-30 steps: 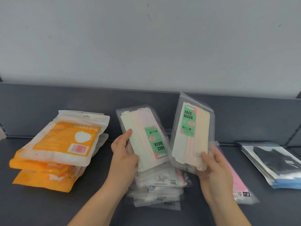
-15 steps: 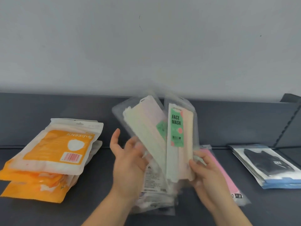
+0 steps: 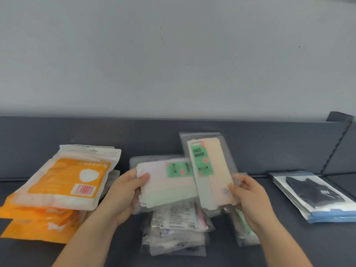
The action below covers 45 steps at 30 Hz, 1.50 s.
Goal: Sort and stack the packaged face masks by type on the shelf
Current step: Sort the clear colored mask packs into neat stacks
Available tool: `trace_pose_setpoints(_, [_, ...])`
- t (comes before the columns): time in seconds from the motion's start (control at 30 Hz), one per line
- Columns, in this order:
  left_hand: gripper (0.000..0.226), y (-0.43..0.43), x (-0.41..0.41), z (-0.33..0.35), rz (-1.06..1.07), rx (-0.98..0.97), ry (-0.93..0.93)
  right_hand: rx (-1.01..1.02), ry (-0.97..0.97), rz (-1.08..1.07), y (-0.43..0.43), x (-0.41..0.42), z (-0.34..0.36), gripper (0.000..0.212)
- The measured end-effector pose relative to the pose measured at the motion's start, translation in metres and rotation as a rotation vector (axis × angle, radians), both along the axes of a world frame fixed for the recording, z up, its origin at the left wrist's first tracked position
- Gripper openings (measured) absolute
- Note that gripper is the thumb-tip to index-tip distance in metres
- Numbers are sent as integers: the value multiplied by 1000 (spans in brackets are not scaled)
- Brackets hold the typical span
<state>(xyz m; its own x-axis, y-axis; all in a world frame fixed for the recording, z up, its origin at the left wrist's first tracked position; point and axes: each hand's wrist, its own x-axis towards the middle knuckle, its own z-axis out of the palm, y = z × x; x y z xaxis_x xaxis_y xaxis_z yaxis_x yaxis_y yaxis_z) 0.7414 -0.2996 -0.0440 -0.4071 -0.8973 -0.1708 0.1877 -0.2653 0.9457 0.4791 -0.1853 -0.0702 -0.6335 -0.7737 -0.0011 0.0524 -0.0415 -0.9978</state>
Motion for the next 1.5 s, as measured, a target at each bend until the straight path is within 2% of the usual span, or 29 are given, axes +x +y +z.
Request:
trace_pose_setpoints(0.1, [29, 1, -9, -10, 89, 40, 247, -45, -95, -22, 0, 9, -1, 15])
trace_pose_setpoints(0.2, [35, 16, -23, -16, 4, 70, 347, -111, -216, 39, -5, 27, -1, 8])
trace_pose_setpoints(0.33, [60, 35, -31, -22, -325, 63, 378, -190, -324, 100, -10, 48, 0, 9])
trace_pose_setpoints(0.4, [63, 36, -23, -19, -511, 18, 388, -233, -313, 76, -8, 47, 2, 15])
trace_pose_setpoints(0.43, [60, 35, -21, -13, -524, 13, 353, -250, -292, 79, -6, 45, 2, 20])
trace_pose_setpoints(0.53, [45, 33, -24, -3, -371, -40, 66, -260, -176, 151, 2, 41, 2, 43])
trace_pose_setpoints(0.6, [34, 39, -28, 3, -346, -191, -12, -263, -95, 203, 2, 44, 3, 57])
trace_pose_setpoints(0.67, [35, 42, -31, 1, -277, -251, 12, -266, -61, 246, 1, 48, 3, 65])
trace_pose_setpoints(0.77, [44, 39, -32, -1, -100, -209, 161, -218, -65, 310, 2, 49, -1, 77])
trace_pose_setpoints(0.83, [47, 37, -32, -2, -50, -206, 188, -160, -36, 371, 5, 50, -1, 75])
trace_pose_setpoints(0.9, [46, 38, -33, -3, -40, -202, 190, -140, -36, 412, 9, 54, 2, 61])
trace_pose_setpoints(0.97, [45, 39, -33, -3, -61, -189, 179, -171, -51, 394, 9, 57, 7, 47])
trace_pose_setpoints(1.07, [33, 42, -32, -3, -162, -158, 154, -193, -50, 370, 7, 58, 11, 44])
trace_pose_setpoints(1.2, [37, 47, -30, -1, -229, -167, 23, -192, -92, 376, 7, 55, 7, 50])
trace_pose_setpoints(1.27, [31, 45, -29, -3, -198, -309, -124, -212, -109, 341, 7, 50, 3, 80])
trace_pose_setpoints(1.3, [35, 41, -28, -6, -171, -395, -231, -226, -127, 299, 7, 45, 0, 92])
trace_pose_setpoints(1.33, [40, 35, -25, -8, -117, -448, -331, -235, -153, 244, 7, 40, -2, 92])
trace_pose_setpoints(1.43, [56, 15, -17, -24, 41, -410, -582, -245, -227, 136, 14, 21, -5, 40])
trace_pose_setpoints(1.5, [80, 4, -13, -38, 21, -346, -799, -201, -238, 116, 21, 7, -4, 32])
